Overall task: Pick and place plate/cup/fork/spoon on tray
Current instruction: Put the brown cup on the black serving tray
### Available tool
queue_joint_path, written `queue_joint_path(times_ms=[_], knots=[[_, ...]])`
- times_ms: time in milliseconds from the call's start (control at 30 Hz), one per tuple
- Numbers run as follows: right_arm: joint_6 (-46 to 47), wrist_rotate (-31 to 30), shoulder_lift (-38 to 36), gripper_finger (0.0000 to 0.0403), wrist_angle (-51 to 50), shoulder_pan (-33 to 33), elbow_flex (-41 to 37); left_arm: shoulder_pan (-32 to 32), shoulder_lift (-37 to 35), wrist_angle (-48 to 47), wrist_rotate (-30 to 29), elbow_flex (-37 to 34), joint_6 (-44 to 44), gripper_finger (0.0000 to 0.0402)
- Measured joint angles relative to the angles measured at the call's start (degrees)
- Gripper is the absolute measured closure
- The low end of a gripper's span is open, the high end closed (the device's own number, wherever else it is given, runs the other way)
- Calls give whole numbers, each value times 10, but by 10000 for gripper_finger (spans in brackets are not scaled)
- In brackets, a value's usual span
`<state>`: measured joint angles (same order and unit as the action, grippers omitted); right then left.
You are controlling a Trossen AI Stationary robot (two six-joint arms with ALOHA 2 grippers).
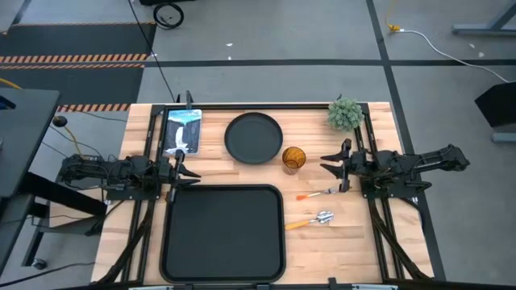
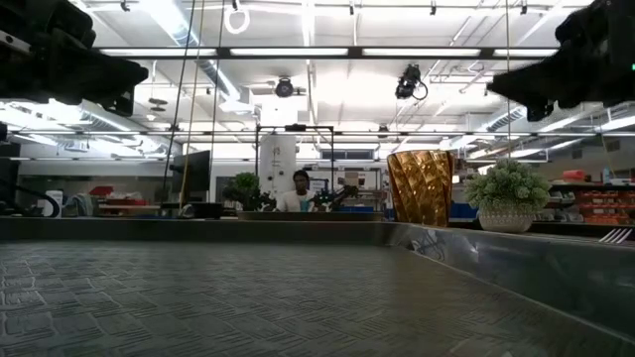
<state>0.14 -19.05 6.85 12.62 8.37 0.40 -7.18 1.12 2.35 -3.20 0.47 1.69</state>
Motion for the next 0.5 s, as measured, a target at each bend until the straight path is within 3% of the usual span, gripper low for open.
queue_joint_path(times_ms=[200, 400, 500], knots=[[74, 6, 0, 282, 154, 0, 0, 0, 0, 0, 0, 0, 0, 338], [59, 9, 0, 282, 179, 0, 0, 0, 0, 0, 0, 0, 0, 338], [112, -6, 0, 282, 190, 0, 0, 0, 0, 0, 0, 0, 0, 338]])
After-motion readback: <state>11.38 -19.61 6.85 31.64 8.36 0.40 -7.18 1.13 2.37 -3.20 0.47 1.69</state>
